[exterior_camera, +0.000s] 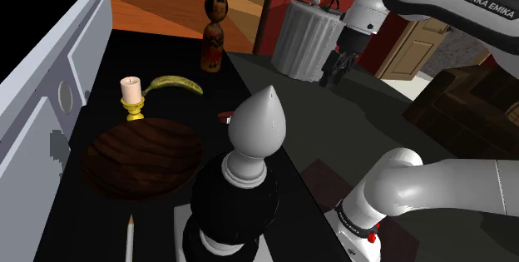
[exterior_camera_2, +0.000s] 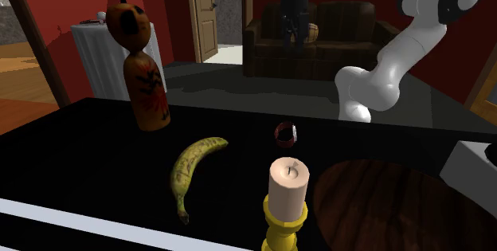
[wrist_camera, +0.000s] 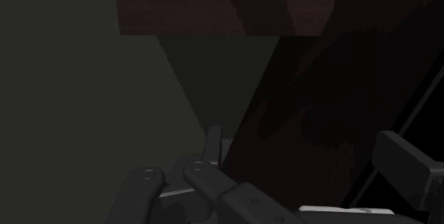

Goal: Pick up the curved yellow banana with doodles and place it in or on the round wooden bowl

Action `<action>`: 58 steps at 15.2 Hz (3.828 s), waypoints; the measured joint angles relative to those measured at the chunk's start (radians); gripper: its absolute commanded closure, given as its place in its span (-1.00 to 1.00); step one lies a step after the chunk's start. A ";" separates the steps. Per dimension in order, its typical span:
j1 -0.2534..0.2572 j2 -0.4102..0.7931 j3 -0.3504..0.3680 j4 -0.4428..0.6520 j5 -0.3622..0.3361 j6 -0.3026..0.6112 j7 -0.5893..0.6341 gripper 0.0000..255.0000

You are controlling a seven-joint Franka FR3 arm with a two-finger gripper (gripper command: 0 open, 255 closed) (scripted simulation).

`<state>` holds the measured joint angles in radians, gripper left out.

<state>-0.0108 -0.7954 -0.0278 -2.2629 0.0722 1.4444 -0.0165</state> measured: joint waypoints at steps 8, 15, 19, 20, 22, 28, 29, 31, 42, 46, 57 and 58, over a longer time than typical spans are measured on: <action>0.062 0.186 0.032 0.083 0.019 0.113 -0.072 -1.00; 0.128 0.420 0.083 0.237 0.034 0.208 -0.145 -1.00; 0.160 0.538 0.113 0.331 0.033 0.241 -0.186 -1.00; 0.168 0.565 0.121 0.352 0.032 0.249 -0.196 -1.00; 0.184 0.636 0.139 0.420 0.027 0.257 -0.211 -1.00; 0.236 0.829 0.194 0.617 -0.002 0.265 -0.252 -1.00; 0.244 0.860 0.202 0.642 -0.008 0.271 -0.261 -1.00; 0.268 0.932 0.222 0.730 -0.026 0.259 -0.267 -1.00; 0.334 1.117 0.265 0.888 -0.081 0.292 -0.303 -1.00; 0.334 1.118 0.265 0.860 -0.081 0.321 -0.303 -1.00; 0.334 1.118 0.265 0.858 -0.081 0.323 -0.303 1.00; 0.334 1.118 0.265 0.858 -0.081 0.323 -0.303 1.00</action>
<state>0.3236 0.3229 0.2372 -1.4050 -0.0086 1.7675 -0.3194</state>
